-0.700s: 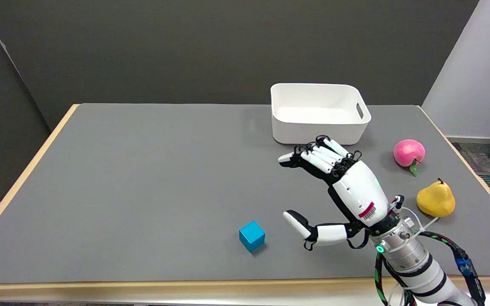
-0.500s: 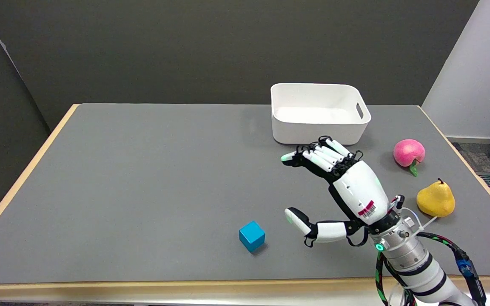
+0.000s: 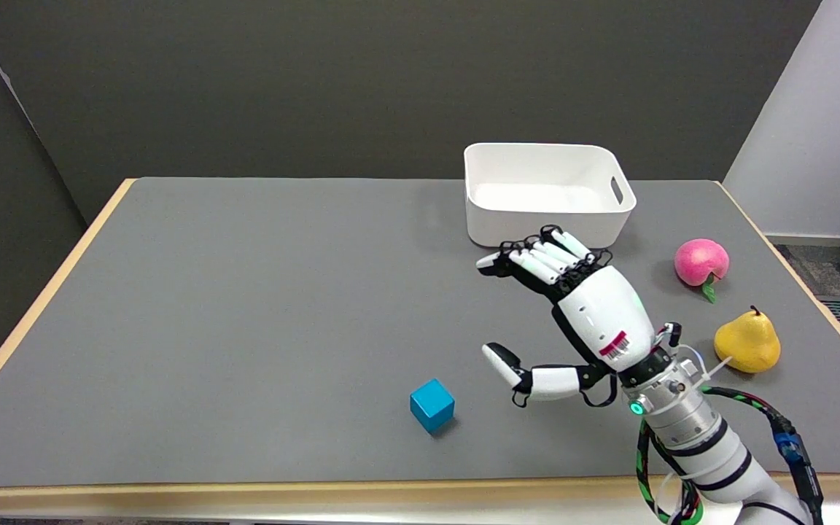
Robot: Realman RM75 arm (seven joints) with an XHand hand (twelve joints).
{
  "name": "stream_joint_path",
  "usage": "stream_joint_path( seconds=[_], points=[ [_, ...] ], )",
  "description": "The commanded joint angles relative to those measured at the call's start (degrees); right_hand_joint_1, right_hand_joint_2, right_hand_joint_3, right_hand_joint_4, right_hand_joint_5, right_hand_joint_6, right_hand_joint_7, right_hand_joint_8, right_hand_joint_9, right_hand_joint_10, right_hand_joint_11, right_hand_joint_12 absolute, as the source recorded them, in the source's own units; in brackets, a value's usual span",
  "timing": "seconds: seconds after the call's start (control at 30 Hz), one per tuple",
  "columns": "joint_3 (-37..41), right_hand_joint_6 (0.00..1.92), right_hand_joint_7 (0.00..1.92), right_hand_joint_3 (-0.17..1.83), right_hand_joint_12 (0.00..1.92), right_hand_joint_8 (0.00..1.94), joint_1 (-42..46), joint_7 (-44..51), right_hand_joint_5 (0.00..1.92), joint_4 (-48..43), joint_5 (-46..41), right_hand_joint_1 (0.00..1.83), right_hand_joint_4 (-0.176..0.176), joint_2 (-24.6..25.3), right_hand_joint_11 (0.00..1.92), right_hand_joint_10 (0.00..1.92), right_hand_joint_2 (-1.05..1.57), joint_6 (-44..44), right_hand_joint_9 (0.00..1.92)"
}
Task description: Pick up the cube.
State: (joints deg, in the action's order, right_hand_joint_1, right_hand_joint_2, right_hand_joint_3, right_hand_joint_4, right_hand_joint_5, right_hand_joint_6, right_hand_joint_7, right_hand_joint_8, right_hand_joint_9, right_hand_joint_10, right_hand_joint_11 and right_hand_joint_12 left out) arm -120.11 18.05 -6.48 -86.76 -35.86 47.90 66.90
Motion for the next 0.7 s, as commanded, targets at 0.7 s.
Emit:
stream_joint_path(
  seconds=[0.7],
  points=[
    [3.7,0.54,0.38,0.89,1.27,0.45,1.5,2.8,0.30,-7.7,3.8,0.62,0.018,-8.5,0.09,0.94,0.59,-36.7,0.31]
  ],
)
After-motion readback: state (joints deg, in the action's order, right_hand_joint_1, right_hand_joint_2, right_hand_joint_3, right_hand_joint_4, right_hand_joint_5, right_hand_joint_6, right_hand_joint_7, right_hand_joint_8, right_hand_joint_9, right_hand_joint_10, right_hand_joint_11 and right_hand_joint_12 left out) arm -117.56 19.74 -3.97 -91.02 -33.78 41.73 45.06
